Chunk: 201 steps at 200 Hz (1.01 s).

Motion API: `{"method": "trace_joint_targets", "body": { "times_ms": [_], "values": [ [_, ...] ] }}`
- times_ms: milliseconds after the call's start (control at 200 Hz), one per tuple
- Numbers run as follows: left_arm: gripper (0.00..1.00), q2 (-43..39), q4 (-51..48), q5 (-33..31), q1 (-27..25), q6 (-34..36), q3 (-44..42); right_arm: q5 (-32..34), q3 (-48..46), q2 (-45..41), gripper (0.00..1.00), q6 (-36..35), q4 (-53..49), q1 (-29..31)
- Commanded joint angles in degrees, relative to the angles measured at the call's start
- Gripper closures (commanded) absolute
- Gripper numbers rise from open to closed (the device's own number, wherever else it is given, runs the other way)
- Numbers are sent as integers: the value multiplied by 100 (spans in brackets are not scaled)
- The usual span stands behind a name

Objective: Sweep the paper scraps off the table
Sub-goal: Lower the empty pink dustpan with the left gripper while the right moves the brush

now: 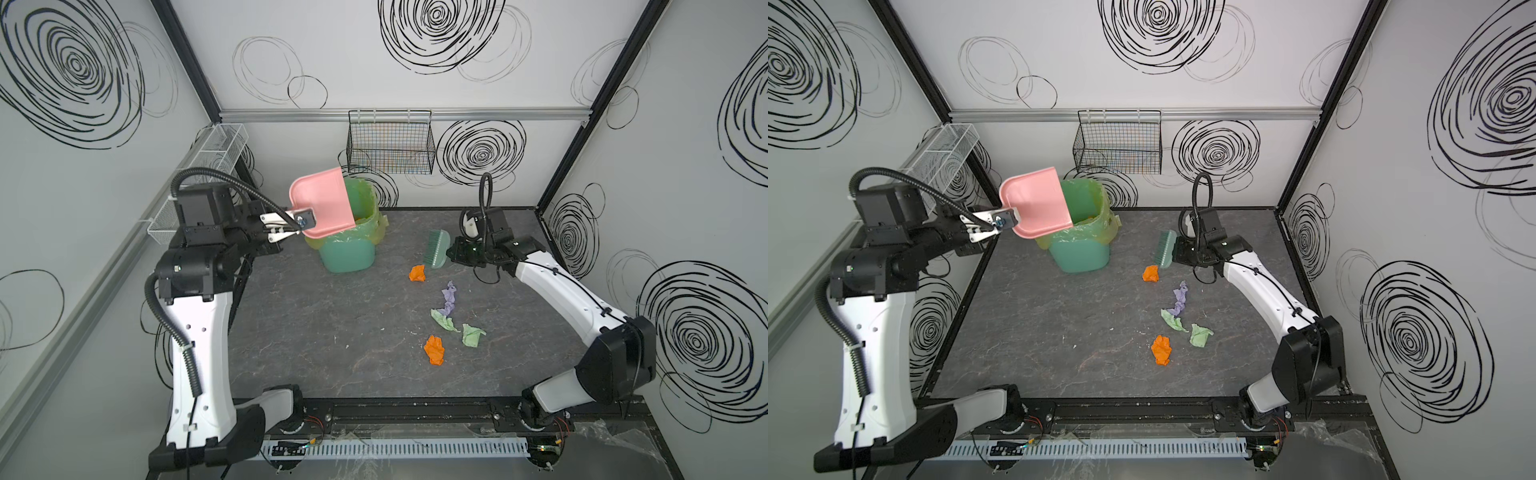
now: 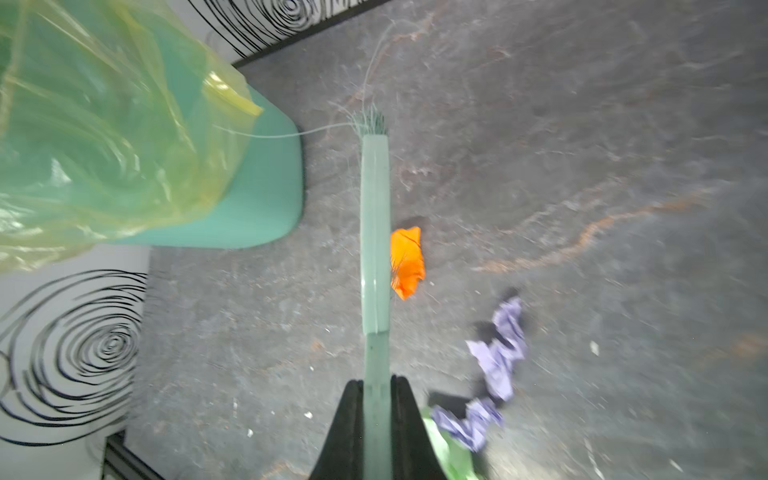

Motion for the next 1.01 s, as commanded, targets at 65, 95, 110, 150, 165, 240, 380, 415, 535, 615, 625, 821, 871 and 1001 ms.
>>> {"method": "trace_joint_targets", "body": {
  "times_ms": [65, 95, 110, 150, 165, 240, 380, 415, 535, 615, 625, 821, 871, 1001],
  "values": [
    [100, -691, 319, 773, -372, -657, -1787, -950, 206, 931, 100, 1062, 1411, -56],
    [100, -799, 353, 785, -462, -749, -2063, -1019, 249, 1071, 100, 1143, 1488, -66],
    [100, -842, 373, 796, -510, -795, -2209, -1047, 270, 1130, 100, 1185, 1531, -74],
    [100, -960, 440, 834, -642, -914, -2571, -1102, 269, 1274, 100, 1287, 1663, -81],
    [100, -997, 472, 840, -684, -968, -2707, -1120, 254, 1321, 100, 1336, 1723, -83],
    [100, -1182, 745, 719, -994, -1213, -3367, -1233, 139, 1509, 100, 1495, 1982, -96],
    [100, -1417, 1270, 381, -1512, -1581, -4266, -1258, -244, 1531, 100, 1514, 2097, -161],
    [100, -1435, 1337, 360, -1582, -1626, -4378, -1258, -434, 1451, 100, 1502, 2141, -189],
    [100, -1336, 1475, 362, -1687, -1724, -4545, -1292, -1131, 1060, 100, 1451, 2285, -337],
    [100, -1222, 1595, 360, -1714, -1766, -4589, -1353, -1532, 777, 100, 1343, 2265, -458],
    [100, -1211, 1611, 358, -1720, -1774, -4590, -1361, -1577, 737, 100, 1336, 2252, -474],
    [100, -948, 1775, 360, -1852, -1926, -4590, -1240, -2178, -214, 100, 854, 1609, -704],
    [100, -922, 1837, 326, -1903, -1969, -4620, -1168, -2236, -486, 100, 666, 1318, -737],
    [100, -861, 1984, 205, -1977, -2017, -4695, -1166, -2160, -1203, 100, 123, 596, -823]
  ]
}}
